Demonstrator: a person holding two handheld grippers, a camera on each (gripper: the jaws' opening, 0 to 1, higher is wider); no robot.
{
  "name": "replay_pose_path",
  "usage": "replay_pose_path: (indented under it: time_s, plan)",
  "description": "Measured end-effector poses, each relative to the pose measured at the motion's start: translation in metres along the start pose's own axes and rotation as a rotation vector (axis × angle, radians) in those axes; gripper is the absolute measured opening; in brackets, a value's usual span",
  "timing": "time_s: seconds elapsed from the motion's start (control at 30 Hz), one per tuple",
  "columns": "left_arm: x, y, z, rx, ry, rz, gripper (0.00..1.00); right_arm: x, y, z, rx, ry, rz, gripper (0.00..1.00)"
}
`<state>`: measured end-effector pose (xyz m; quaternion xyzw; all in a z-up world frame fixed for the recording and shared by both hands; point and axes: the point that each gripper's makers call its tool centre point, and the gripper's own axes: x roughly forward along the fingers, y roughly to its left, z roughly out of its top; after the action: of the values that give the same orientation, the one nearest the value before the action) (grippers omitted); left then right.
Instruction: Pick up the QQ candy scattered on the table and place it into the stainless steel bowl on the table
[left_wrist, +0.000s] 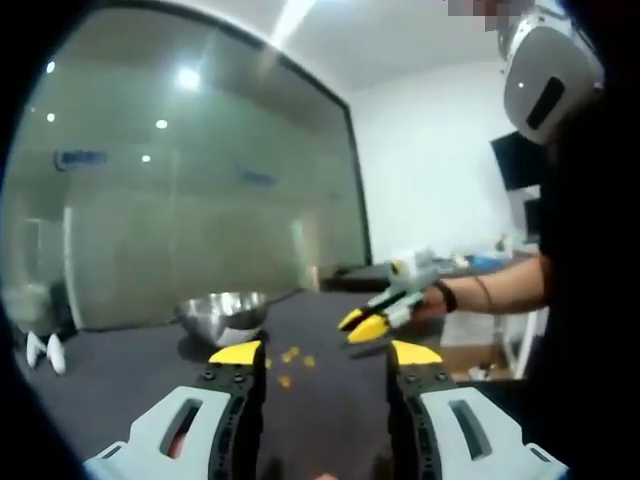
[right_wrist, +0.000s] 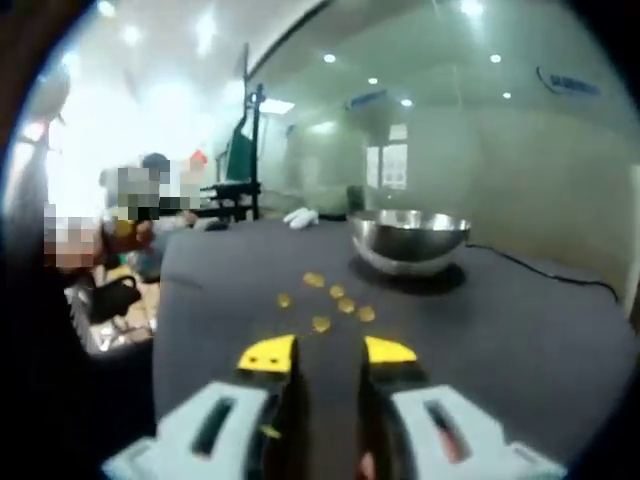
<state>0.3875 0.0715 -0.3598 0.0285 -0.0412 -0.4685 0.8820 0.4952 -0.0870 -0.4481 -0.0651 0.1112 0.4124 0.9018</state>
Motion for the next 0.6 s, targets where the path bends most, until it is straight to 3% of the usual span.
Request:
replay_pose_path:
  time_s: [0.13,0.6]
  plan:
    - [0.0,-0.004,0.007,-0.003,-0.029,-0.014,0.48,0.02,0.002,-0.003,-0.023,0.028,0.027,0.26]
    - [-0.007,-0.009,0.004,0.001,-0.004,-0.02,0.48,0.069,0.016,-0.012,-0.052,0.094,0.109,0.25]
